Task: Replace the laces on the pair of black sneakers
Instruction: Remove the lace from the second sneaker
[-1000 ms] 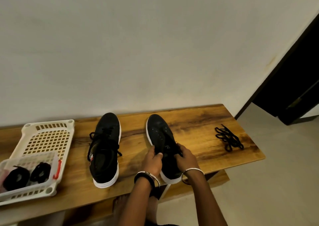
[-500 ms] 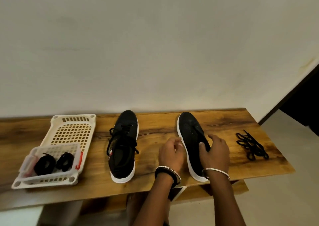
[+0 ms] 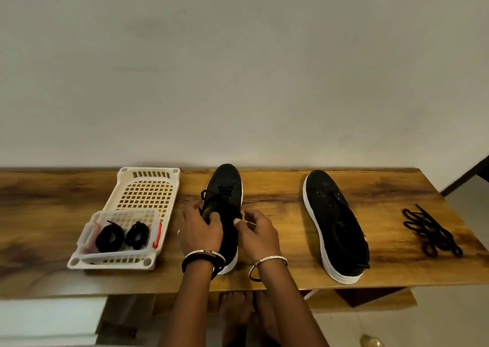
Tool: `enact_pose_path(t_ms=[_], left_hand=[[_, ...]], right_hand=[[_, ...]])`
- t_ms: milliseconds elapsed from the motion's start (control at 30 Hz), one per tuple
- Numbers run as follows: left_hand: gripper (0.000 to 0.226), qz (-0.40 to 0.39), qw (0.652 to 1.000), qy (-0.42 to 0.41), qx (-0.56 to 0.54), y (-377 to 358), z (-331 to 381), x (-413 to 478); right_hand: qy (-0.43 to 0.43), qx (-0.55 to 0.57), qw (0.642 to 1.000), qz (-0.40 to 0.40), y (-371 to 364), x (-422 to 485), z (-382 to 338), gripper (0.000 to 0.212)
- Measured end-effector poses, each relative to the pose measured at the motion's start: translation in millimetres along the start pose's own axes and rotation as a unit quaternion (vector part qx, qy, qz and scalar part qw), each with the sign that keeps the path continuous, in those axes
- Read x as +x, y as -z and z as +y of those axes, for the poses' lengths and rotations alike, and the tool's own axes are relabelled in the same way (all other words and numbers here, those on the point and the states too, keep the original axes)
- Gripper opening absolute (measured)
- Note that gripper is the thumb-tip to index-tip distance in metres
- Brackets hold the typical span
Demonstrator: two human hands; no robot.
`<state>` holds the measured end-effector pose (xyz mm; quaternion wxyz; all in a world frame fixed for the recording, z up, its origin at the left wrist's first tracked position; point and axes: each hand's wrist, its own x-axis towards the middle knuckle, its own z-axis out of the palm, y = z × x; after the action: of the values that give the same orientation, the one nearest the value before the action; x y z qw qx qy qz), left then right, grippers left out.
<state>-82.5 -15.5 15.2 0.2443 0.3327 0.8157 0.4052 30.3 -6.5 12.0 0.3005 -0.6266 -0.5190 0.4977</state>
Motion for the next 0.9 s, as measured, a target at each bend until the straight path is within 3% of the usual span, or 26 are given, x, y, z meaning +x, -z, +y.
enact_pose_path(t_ms=[133, 267, 567, 767, 900], left_hand=[[0.049, -0.106, 0.99, 0.09, -0.008, -0.3, 0.2, 3.9], [0.041, -0.138, 0.987, 0.083, 0.01, -1.2, -2.0, 4.7], [0.024, -0.228, 0.971, 0.063, 0.012, -25.9, 10.3, -21.1], [0.019, -0.196, 0.98, 0.023, 0.027, -40.0, 13.0, -26.4], [0.01, -0.146, 0.988, -0.031, 0.031, -41.2, 14.1, -24.8]], right_hand=[[-0.008, 0.0, 0.999, -0.049, -9.2, 3.6, 1.6, 0.047], [-0.021, -0.014, 0.998, -0.058, -4.4, 3.5, 5.7, 0.055], [-0.085, -0.022, 0.996, -0.01, 64.5, 6.8, 26.3, 0.046], [-0.078, 0.004, 0.997, 0.008, 84.2, 8.4, 32.3, 0.048], [0.029, -0.013, 0.997, 0.068, 86.1, 11.4, 28.0, 0.045]])
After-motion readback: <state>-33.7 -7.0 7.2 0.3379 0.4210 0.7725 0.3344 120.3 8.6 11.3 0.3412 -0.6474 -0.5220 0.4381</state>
